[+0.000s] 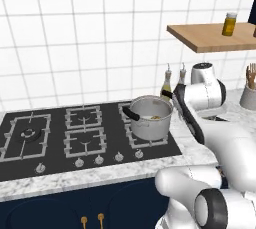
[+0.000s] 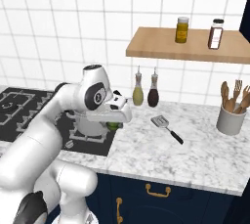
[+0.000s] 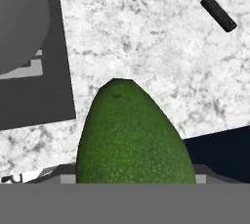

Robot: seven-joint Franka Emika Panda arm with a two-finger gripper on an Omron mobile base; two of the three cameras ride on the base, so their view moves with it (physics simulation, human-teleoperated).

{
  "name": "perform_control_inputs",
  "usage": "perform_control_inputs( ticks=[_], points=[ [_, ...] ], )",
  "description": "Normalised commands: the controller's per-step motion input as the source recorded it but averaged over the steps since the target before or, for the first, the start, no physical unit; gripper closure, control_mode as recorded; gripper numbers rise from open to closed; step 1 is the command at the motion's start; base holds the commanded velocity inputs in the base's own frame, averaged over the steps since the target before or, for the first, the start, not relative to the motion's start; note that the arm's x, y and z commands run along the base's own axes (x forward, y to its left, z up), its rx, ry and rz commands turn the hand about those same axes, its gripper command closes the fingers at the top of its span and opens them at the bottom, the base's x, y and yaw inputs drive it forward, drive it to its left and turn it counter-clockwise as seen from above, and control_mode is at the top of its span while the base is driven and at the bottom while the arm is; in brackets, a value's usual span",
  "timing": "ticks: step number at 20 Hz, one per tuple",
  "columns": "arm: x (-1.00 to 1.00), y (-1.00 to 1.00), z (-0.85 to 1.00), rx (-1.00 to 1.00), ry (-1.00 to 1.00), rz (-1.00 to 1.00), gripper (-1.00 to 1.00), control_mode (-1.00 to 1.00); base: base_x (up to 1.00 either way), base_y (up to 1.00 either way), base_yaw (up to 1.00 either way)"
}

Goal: Put the onion and avocado in the pot. Retrieve the spatula and lightly stir the vegetables in the pot.

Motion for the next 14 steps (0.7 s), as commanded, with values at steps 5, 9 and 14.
perform_control_inputs(
  ticks=[5,9,14],
  points=[
    [0.27,0.94,0.62,-0.01,0.0,0.29,1.0,-1.0,0.0,0.0,0.0],
    [0.89,0.6,0.46,0.0,0.0,0.22,1.0,-1.0,0.0,0.0,0.0],
    [1.0,0.27,-0.01,0.01,0.0,0.14,1.0,-1.0,0.0,0.0,0.0]
  ],
)
